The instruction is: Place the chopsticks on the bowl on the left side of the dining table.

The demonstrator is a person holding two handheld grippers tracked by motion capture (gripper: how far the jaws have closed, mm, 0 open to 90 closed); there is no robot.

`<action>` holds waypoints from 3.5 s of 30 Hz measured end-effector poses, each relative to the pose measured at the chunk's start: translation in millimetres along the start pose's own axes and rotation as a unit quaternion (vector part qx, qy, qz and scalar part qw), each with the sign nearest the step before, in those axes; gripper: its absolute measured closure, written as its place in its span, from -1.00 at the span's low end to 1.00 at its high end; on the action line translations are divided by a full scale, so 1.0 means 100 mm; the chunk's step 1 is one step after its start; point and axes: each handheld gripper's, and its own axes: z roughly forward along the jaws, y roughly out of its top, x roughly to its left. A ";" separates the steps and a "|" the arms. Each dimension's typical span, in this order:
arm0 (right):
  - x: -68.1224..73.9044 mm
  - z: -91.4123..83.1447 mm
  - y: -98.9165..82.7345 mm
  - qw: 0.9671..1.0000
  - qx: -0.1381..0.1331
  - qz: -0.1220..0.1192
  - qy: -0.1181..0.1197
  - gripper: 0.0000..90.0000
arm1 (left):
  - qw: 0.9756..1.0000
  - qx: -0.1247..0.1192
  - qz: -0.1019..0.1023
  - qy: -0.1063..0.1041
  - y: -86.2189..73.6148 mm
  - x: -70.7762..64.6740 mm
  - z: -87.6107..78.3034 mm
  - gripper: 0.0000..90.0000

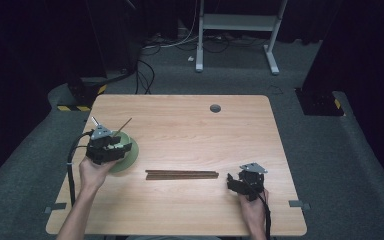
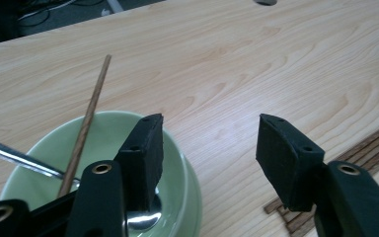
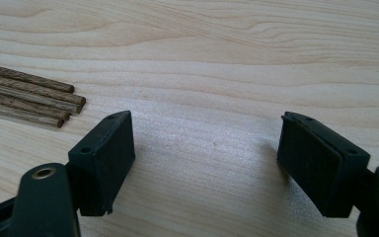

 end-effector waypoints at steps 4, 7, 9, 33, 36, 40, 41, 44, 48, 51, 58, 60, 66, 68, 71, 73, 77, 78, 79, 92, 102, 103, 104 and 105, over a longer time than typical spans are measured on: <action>0.00 0.00 0.00 1.000 0.000 0.000 0.000 -0.52 | 1.000 -0.003 -0.006 -0.010 0.02 -0.05 0.01 -0.08; 0.00 0.00 0.00 1.000 0.000 0.000 0.000 -0.52 | 1.000 -0.009 -0.010 -0.020 0.02 -0.08 0.02 -0.12; 0.00 0.00 0.00 1.000 0.000 0.000 0.000 -0.52 | 0.999 -0.012 -0.013 -0.027 0.02 -0.10 0.03 -0.13; 0.00 0.00 0.00 1.000 0.000 0.000 0.000 -0.52 | 0.996 -0.022 0.001 -0.083 -0.01 -0.40 0.26 -0.32; 0.00 0.00 0.00 1.000 0.000 0.000 0.000 -0.52 | 0.996 -0.022 0.000 -0.089 -0.01 -0.43 0.29 -0.33; 0.00 0.00 0.00 1.000 0.000 0.000 0.000 -0.52 | 0.995 -0.022 0.000 -0.096 -0.01 -0.47 0.33 -0.33; 0.00 0.00 0.00 1.000 0.000 0.000 0.000 -0.52 | 0.995 -0.022 0.000 -0.097 -0.02 -0.48 0.34 -0.33; 0.00 0.00 0.00 1.000 0.000 0.000 0.000 -0.52 | 0.995 -0.019 0.006 -0.099 -0.01 -0.52 0.36 -0.33; 0.00 0.00 0.00 1.000 0.000 0.000 0.000 -0.52 | 0.994 -0.019 0.008 -0.106 -0.01 -0.58 0.40 -0.33; 0.00 0.00 0.00 1.000 0.000 0.000 0.000 -0.52 | 0.993 -0.015 0.014 -0.112 -0.01 -0.63 0.44 -0.34; 0.00 0.00 0.00 1.000 0.000 0.000 0.000 -0.52 | 0.991 -0.007 0.019 -0.129 -0.01 -0.75 0.54 -0.35; 0.00 0.00 0.00 1.000 0.000 0.000 0.000 -0.52 | 0.991 -0.008 0.021 -0.132 0.00 -0.79 0.57 -0.35; 0.00 0.00 0.00 1.000 0.000 -0.001 0.000 -0.52 | 0.989 -0.005 0.030 -0.143 0.01 -0.88 0.63 -0.35; 0.00 0.00 0.00 1.000 0.000 0.000 0.000 -0.52 | 0.989 -0.002 0.032 -0.147 0.01 -0.92 0.66 -0.36; 0.00 0.00 0.00 1.000 0.000 0.000 0.000 -0.52 | 0.988 0.003 0.037 -0.151 0.01 -0.95 0.70 -0.37; 0.00 0.00 0.00 1.000 0.000 0.000 0.000 -0.52 | 0.988 0.014 0.046 -0.149 0.00 -1.03 0.77 -0.37; 0.00 0.00 0.00 1.000 0.000 -0.001 0.000 -0.52 | 0.986 0.027 0.056 -0.152 -0.01 -1.12 0.87 -0.34; 0.00 0.00 0.00 1.000 0.000 -0.001 0.000 -0.52 | 0.986 0.029 0.057 -0.153 -0.02 -1.14 0.89 -0.34; 0.00 0.00 0.00 1.000 0.000 0.000 0.000 -0.52 | 0.986 0.031 0.058 -0.155 -0.02 -1.16 0.91 -0.34; 0.00 0.00 0.00 1.000 0.000 0.000 0.000 -0.52 | 0.986 0.067 0.075 -0.129 -0.06 -1.33 1.17 -0.25; 0.00 0.00 0.00 1.000 0.000 0.000 0.000 -0.52 | 0.987 0.088 0.084 -0.109 -0.11 -1.40 1.29 -0.21; 0.00 0.00 0.00 1.000 0.000 0.000 0.000 -0.52 | 0.987 0.088 0.084 -0.109 -0.11 -1.40 1.29 -0.21; 0.00 0.00 0.00 1.000 0.000 0.000 0.000 -0.52 | 0.987 0.090 0.081 -0.108 -0.12 -1.39 1.31 -0.20; 0.00 0.00 0.00 1.000 0.000 0.000 0.000 -0.52 | 0.987 0.091 0.081 -0.108 -0.12 -1.39 1.32 -0.20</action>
